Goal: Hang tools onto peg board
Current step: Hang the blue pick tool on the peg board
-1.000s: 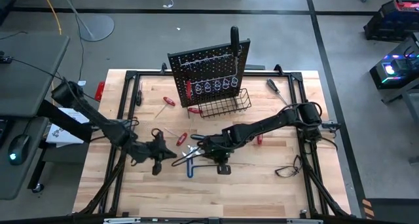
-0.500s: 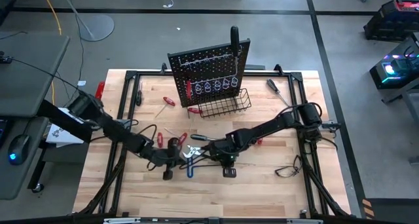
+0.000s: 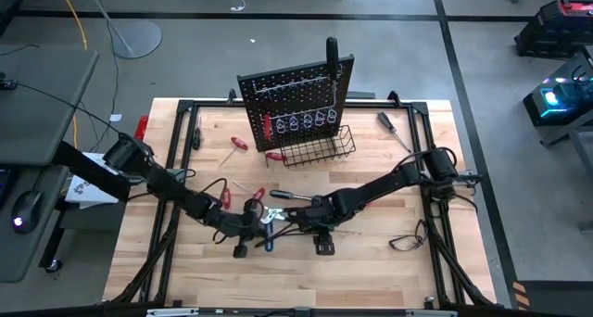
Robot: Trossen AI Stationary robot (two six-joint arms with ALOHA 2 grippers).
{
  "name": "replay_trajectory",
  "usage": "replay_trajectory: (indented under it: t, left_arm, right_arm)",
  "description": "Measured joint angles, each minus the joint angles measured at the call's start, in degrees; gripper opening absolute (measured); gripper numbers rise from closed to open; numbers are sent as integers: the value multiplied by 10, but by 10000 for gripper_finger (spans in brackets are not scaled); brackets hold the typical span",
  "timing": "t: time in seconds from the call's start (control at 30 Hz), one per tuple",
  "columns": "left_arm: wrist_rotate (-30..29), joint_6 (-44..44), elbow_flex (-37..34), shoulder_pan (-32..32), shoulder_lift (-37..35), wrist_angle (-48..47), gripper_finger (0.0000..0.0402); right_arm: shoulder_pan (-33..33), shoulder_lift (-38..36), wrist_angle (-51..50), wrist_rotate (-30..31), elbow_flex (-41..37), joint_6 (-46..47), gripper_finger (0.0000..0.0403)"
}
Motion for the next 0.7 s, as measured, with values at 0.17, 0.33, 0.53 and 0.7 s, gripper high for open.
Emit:
replay_trajectory:
  t: [0.17, 0.33, 0.53, 0.7]
  left_arm:
    - [9, 0, 9, 0, 24, 6, 0]
    - [11, -18, 11, -1, 72, 26, 0]
    - [-9, -62, 13, -15, 124, 82, 0]
    - [-28, -88, 14, -26, 137, 111, 0]
  right_arm:
    - [5, 0, -3, 3, 0, 18, 202]
    - [6, 0, -6, 8, 0, 30, 197]
    - [13, 0, -20, 15, 0, 30, 197]
    - [28, 0, -8, 25, -16, 36, 197]
